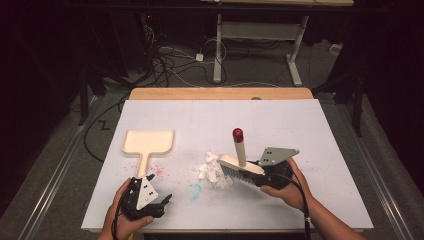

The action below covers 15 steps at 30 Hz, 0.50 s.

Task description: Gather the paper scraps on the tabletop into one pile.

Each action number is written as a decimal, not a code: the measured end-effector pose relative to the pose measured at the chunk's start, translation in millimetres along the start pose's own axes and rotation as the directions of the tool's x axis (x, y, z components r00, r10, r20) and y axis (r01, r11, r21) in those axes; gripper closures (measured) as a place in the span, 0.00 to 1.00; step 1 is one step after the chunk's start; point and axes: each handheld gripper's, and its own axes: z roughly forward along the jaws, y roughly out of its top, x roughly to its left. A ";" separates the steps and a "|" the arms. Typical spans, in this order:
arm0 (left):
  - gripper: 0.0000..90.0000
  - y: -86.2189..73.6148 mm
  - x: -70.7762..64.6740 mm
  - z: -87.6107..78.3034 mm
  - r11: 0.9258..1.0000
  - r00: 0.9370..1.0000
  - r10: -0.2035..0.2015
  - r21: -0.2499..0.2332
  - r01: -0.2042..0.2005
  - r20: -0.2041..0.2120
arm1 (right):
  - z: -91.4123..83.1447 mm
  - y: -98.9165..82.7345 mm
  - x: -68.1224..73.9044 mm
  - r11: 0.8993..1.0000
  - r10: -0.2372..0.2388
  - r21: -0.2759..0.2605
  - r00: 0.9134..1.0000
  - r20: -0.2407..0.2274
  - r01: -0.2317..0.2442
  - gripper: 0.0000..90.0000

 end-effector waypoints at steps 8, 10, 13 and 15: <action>0.20 0.6 0.0 -1.5 1.000 1.000 0.005 -0.001 -0.005 -0.004 | -43.6 -1.8 1.3 0.997 0.027 -0.076 0.998 0.056 -0.023 0.75; 0.20 1.1 -0.2 -0.8 1.000 1.000 0.006 -0.001 -0.006 -0.003 | -48.6 -2.9 0.4 0.996 0.032 -0.083 0.997 0.071 -0.026 0.75; 0.20 2.0 -0.4 0.4 1.000 1.000 0.007 0.000 -0.007 0.000 | -49.8 -5.7 -2.9 0.996 0.036 -0.084 0.993 0.117 -0.026 0.75; 0.20 2.5 -0.7 1.3 1.000 1.000 0.009 0.001 -0.009 0.002 | -45.0 -9.1 -7.3 0.996 0.045 -0.079 0.985 0.164 -0.032 0.75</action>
